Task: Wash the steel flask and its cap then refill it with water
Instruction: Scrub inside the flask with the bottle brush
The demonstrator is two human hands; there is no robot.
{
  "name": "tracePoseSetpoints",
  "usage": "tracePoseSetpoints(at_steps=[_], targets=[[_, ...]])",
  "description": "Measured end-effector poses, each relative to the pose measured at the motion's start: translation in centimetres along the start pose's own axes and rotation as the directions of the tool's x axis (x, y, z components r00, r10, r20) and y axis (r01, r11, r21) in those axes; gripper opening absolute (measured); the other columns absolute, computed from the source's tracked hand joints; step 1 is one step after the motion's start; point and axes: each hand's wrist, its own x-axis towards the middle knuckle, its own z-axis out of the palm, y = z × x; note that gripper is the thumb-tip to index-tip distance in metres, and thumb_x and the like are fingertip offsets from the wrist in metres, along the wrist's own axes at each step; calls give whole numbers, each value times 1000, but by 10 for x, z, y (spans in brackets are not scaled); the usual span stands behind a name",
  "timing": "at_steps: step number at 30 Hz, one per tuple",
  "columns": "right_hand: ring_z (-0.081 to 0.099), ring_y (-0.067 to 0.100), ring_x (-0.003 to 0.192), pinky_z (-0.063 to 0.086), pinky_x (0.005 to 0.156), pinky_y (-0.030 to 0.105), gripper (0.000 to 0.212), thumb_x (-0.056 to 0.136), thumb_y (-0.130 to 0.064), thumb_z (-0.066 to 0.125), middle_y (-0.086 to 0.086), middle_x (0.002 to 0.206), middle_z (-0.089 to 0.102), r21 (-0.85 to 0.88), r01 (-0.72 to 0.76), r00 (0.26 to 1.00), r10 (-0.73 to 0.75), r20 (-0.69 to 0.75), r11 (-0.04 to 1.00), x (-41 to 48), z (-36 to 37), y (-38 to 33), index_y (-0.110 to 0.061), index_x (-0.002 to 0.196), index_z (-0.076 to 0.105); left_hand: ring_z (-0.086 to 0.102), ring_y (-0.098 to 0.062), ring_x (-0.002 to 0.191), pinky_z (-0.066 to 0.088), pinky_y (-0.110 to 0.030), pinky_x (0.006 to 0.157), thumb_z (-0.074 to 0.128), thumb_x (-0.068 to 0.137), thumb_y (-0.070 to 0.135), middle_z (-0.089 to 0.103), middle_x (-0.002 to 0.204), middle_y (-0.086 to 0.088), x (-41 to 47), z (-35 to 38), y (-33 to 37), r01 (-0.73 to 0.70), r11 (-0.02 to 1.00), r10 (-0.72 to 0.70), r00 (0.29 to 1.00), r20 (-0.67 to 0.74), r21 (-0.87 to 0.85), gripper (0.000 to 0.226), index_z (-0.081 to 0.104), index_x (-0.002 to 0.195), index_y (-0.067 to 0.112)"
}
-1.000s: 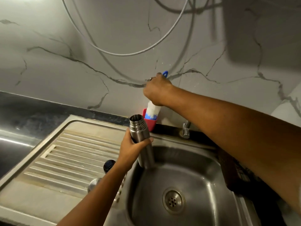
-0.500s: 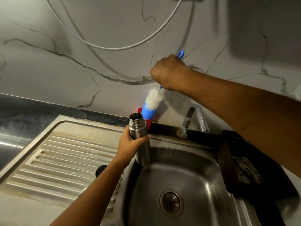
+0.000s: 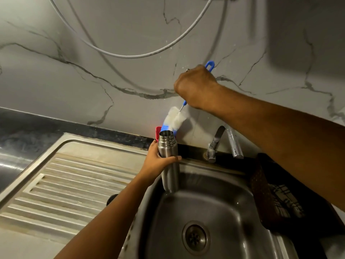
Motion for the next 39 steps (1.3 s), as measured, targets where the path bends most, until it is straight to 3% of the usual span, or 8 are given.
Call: tracePoseSetpoints(at_steps=[7, 11, 15, 17, 21, 27, 32, 39], targets=[[53, 24, 75, 44, 69, 39, 16, 93, -2, 66, 8, 87, 54, 77, 4, 991, -14, 132, 997, 10, 24, -32, -9, 107, 62, 57, -20, 126, 52, -41, 107, 95, 52, 49, 46, 152, 2, 10, 3, -3, -1, 1000, 1, 1000, 13, 28, 81, 50, 119, 57], [45, 19, 61, 47, 68, 38, 18, 92, -3, 68, 6, 74, 47, 81, -24, 988, 11, 155, 996, 9, 16, -11, -8, 91, 51, 56, -21, 127, 52, -28, 98, 97, 62, 34, 43, 156, 1, 14, 0, -6, -3, 1000, 2, 999, 44, 18, 80, 48, 119, 59], [48, 18, 60, 44, 63, 36, 30, 88, -5, 74, 7, 74, 50, 108, -68, 984, 49, 169, 992, 13, 6, 10, -9, 76, 47, 54, -20, 130, 52, -29, 99, 97, 61, 37, 37, 159, 1, 19, 4, -6, -5, 1000, 4, 998, 57, 14, 86, 41, 121, 64], [47, 18, 60, 44, 65, 36, 24, 90, -6, 72, 6, 74, 49, 129, -79, 985, 58, 160, 989, 15, 10, 6, -8, 80, 50, 56, -19, 128, 54, -26, 97, 97, 63, 32, 38, 158, 2, 20, 7, -7, -19, 1000, 19, 999, 47, -2, 86, 44, 125, 61], [53, 24, 75, 45, 68, 39, 9, 96, -4, 62, 6, 73, 43, 96, 16, 995, -26, 97, 995, 15, 28, -22, -8, 97, 54, 53, -21, 133, 49, -45, 112, 97, 54, 47, 34, 162, 3, 21, 3, -14, -12, 1000, 12, 999, 32, 12, 94, 45, 132, 56], [55, 25, 78, 45, 66, 38, 16, 92, -2, 63, 7, 83, 53, 95, 24, 995, -33, 96, 995, 18, 38, -34, -10, 107, 64, 46, -21, 141, 44, -51, 117, 98, 55, 47, 14, 167, 25, 25, -3, -24, -8, 997, 3, 998, 60, 71, 107, 50, 150, 29], [54, 26, 84, 44, 69, 38, 19, 92, -16, 65, 7, 94, 56, 161, 15, 995, -31, 95, 987, 12, 48, -53, -12, 110, 66, 49, -21, 137, 46, -51, 115, 97, 51, 49, 15, 167, 24, 24, -2, -20, 5, 999, -7, 999, 44, 40, 121, 42, 156, 26], [52, 26, 86, 41, 71, 39, 23, 88, -14, 72, 7, 96, 56, 208, -96, 988, 68, 140, 973, -1, 31, -33, -14, 106, 59, 53, -16, 129, 48, -41, 112, 97, 64, 31, 27, 163, 13, 25, -5, -12, -17, 1000, 15, 998, 65, 24, 91, 49, 140, 37]])
